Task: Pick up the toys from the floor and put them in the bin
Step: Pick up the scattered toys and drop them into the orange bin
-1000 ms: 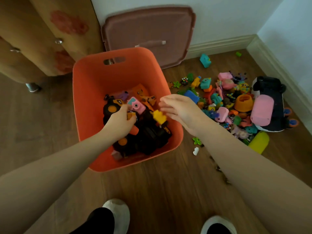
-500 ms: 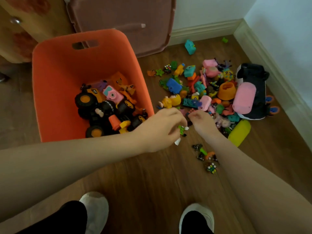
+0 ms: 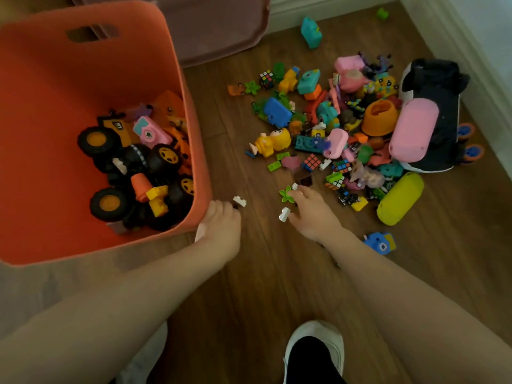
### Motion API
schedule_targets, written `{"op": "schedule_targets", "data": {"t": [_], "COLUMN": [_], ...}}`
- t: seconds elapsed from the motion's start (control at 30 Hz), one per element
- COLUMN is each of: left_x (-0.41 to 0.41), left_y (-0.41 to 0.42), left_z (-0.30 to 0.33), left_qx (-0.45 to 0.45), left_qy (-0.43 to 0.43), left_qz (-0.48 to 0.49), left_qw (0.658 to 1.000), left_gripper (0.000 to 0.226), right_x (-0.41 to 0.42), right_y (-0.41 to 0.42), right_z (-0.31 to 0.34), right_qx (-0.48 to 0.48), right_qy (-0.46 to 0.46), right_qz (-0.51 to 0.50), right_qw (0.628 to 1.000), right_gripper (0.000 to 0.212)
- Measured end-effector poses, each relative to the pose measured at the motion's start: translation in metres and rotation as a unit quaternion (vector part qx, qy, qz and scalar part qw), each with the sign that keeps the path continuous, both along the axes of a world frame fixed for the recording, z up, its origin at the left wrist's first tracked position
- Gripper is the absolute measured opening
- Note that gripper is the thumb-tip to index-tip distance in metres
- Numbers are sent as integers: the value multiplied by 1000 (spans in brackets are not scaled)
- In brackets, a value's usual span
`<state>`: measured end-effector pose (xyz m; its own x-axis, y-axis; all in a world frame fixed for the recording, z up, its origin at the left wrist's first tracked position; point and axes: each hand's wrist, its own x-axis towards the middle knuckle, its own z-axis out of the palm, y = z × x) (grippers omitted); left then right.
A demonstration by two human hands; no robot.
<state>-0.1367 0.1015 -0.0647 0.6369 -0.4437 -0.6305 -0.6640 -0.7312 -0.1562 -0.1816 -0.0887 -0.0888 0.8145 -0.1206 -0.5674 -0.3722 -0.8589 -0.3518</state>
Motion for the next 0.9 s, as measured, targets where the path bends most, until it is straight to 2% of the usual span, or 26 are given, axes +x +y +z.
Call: {"op": "schedule_targets", "data": {"t": [0.1,0.2,0.4,0.5,0.63,0.8,0.9], "left_x": [9,24,39,42,48,49,47], "left_y": [19,26,11,3,-5,-15,-20], "left_z": [-7,-14,-35,-46,-52,-52,-54], "left_qx": [30,-37,-138,-146,-150,-168,-167], "left_qy": [14,82,118,133,110,134,128], "left_qz": [61,134,133,129,102,124,127], "left_qw": [998,987,974,972,977,969,969], "left_gripper": [61,66,81,76,60,37,32], "right_x": [3,7,8,8,9,10,10], "right_y": [3,2,-2,-3,-5,-3,3], "right_z": [-7,-16,-25,-28,-33,-37,-39], "right_qx": [-41,-81,-69,-86,-102,-74,-58], "right_qy": [-6,-2,38,19,-33,-14,-15], "right_qz": [51,69,72,103,131,171,156], "right_qw": [998,994,994,991,986,982,986], "right_gripper": [65,74,92,86,72,64,49]}}
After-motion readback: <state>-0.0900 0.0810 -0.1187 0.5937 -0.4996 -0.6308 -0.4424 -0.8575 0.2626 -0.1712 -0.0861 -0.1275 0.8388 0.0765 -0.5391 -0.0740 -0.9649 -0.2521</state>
